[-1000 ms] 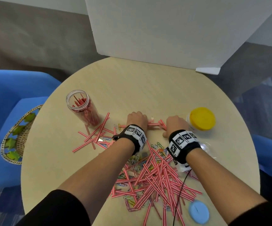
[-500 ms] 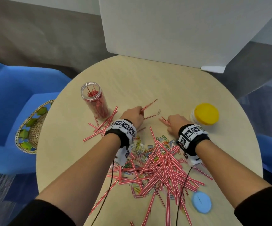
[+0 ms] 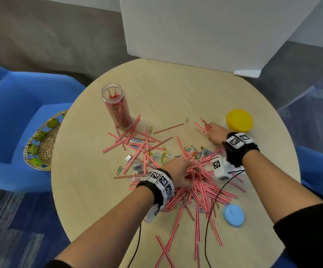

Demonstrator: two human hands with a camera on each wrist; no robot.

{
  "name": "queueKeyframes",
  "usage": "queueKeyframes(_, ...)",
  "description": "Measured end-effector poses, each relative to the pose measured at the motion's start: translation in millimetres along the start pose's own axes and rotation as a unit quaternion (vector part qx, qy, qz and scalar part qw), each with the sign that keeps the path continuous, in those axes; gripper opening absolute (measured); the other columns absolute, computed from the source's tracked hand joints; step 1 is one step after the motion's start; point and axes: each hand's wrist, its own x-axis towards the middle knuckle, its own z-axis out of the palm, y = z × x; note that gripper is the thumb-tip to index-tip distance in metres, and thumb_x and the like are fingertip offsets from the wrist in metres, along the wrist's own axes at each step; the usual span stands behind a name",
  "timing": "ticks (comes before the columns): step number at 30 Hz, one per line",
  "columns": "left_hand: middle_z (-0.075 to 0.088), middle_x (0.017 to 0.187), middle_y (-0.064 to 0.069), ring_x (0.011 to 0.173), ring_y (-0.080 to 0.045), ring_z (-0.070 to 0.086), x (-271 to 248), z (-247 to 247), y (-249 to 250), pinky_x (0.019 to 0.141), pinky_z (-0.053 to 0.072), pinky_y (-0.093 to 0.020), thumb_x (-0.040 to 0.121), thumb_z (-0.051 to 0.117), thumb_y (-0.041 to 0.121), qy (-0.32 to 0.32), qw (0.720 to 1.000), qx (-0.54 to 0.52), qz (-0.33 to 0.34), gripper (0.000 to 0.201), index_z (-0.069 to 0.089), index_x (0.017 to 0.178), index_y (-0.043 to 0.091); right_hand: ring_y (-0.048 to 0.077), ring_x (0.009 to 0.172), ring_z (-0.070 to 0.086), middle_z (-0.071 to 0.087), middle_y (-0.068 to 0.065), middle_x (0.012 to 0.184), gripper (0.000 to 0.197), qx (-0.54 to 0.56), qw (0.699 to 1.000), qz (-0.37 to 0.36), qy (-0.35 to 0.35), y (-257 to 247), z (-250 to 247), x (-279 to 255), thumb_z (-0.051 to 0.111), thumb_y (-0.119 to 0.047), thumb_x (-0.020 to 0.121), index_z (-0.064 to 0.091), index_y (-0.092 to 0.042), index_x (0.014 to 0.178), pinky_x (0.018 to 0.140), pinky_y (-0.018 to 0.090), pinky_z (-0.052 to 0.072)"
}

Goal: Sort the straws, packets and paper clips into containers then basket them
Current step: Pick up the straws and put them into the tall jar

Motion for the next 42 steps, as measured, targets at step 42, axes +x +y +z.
queueKeyframes(42, 0.039, 0.120, -0.014, 0.091, -0.026, 0.050, -41, -14, -55, 0.085, 0.049, -0.037, 0.100, 0.044, 0.016, 0.227, 0.961, -0.016, -0.157, 0.015, 0.047, 0.109, 0.005, 0.015, 0.089, 0.064, 0.062, -0.007, 0.095, 0.019, -0.243, 0.954, -0.141, 0.103, 34, 105, -128, 0.067, -0.021, 0.086, 0.059, -0.026, 0.102, 0.079, 0.028, 0.055)
